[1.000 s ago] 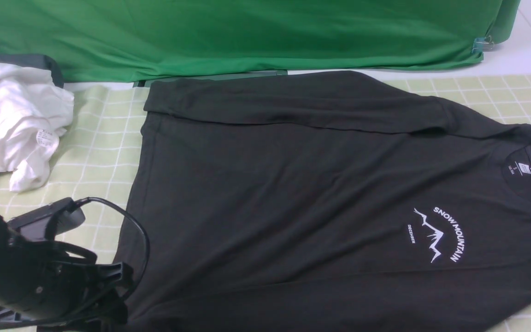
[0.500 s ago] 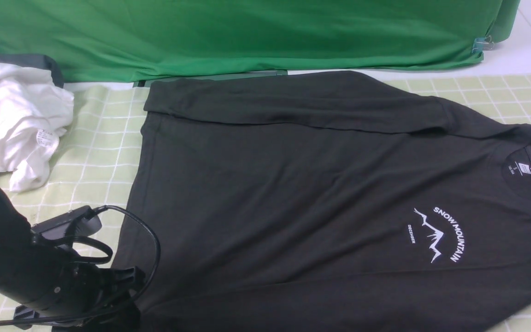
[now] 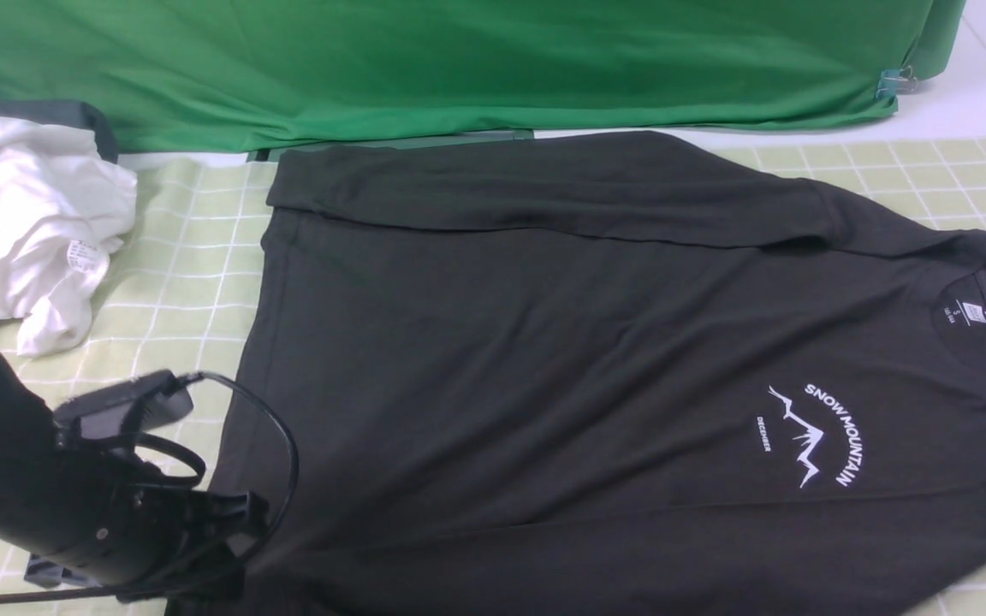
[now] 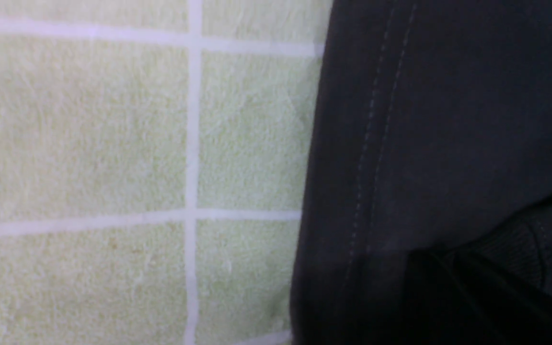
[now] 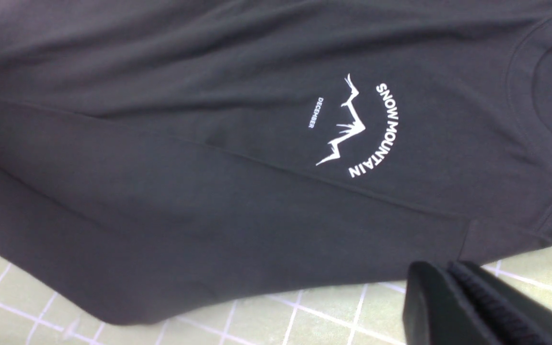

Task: Fold a long-sleeved shirt over a green coffee tablecloth.
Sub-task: 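Fold the left side of the black T-shirt inward over its body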

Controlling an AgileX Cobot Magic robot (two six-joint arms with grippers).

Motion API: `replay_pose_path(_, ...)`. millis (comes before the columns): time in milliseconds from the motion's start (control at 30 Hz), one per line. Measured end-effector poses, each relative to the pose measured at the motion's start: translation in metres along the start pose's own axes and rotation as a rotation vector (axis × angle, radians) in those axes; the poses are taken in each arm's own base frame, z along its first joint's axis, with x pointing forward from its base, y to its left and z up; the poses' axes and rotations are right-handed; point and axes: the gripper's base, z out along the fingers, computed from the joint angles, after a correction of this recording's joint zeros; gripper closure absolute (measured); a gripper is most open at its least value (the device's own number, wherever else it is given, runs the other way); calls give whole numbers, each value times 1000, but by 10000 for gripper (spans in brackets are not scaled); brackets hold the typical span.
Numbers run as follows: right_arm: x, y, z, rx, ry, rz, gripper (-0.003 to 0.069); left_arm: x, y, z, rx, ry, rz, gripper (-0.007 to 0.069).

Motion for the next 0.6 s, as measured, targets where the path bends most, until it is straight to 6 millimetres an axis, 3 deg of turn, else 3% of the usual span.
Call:
replay_pose_path(200, 0, 0, 0, 1, -5, 0, 610, -3, -21, -49, 68, -118, 18, 608)
replay_pose_path(400, -1, 0, 0, 3, -15, 0, 610, -29, -45, -106, 125, -308, 31, 608)
replay_pose_path(500, -2, -1, 0, 6, -27, 0, 610, -45, -52, -118, 136, -354, 39, 608)
replay_pose_path(600, -3, -1, 0, 8, -37, 0, 607, -65, -55, -118, 134, -368, 38, 608)
